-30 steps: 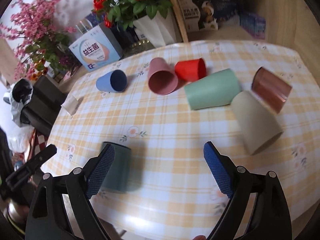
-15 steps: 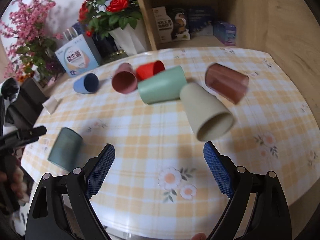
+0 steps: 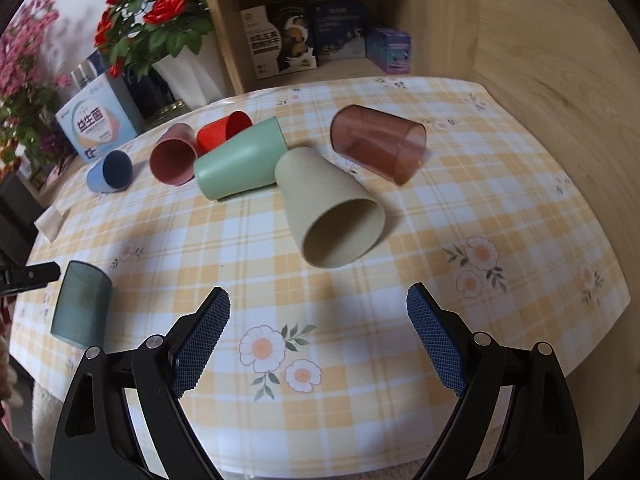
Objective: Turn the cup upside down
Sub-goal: 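Move the left tool to the standing teal cup and close around it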
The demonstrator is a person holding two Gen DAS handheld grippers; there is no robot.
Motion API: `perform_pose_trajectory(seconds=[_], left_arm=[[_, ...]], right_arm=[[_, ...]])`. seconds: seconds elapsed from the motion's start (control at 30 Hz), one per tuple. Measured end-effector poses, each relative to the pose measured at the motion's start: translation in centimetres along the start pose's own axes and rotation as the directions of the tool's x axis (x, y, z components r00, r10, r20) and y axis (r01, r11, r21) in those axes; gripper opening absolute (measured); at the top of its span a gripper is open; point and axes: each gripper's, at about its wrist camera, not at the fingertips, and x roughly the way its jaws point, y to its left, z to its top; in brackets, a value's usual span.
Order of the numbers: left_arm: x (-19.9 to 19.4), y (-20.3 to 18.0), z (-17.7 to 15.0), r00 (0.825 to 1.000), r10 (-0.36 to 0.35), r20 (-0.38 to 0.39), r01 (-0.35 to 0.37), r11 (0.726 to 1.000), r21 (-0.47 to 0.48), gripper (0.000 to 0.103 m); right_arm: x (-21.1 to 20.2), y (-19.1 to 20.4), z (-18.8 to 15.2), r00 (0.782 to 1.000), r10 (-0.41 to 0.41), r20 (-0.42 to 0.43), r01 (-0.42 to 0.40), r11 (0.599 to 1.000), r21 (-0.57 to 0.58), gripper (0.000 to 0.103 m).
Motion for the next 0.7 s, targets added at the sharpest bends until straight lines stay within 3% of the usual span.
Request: perform_pose_trajectory(seconds=[0.2, 0.47, 0.7], left_arm=[[1.8, -0.6, 0.4, 0.999, -0.01, -0.045, 0.009, 1.0, -0.029, 0.083], [3.6, -0.5, 0.9, 0.993, 0.057, -0.101, -0.059, 0.998, -0.021, 0.073], [5.1, -0.4, 1.2, 0.982, 0.128, -0.141, -0.127, 0.992, 0.014, 0.073]], right_arm=[[0.0, -0.1, -0.1, 1.0, -0.001, 0.001, 0.001, 1.0, 0.002, 0.087], [0.2, 0.1, -0.3, 1.0, 0.014, -0.009, -0.014, 1.0, -0.005, 0.087], [0.4, -0.1, -0.3, 1.0, 0.016, -0.018, -0.016, 1.0, 0.004, 0.087]])
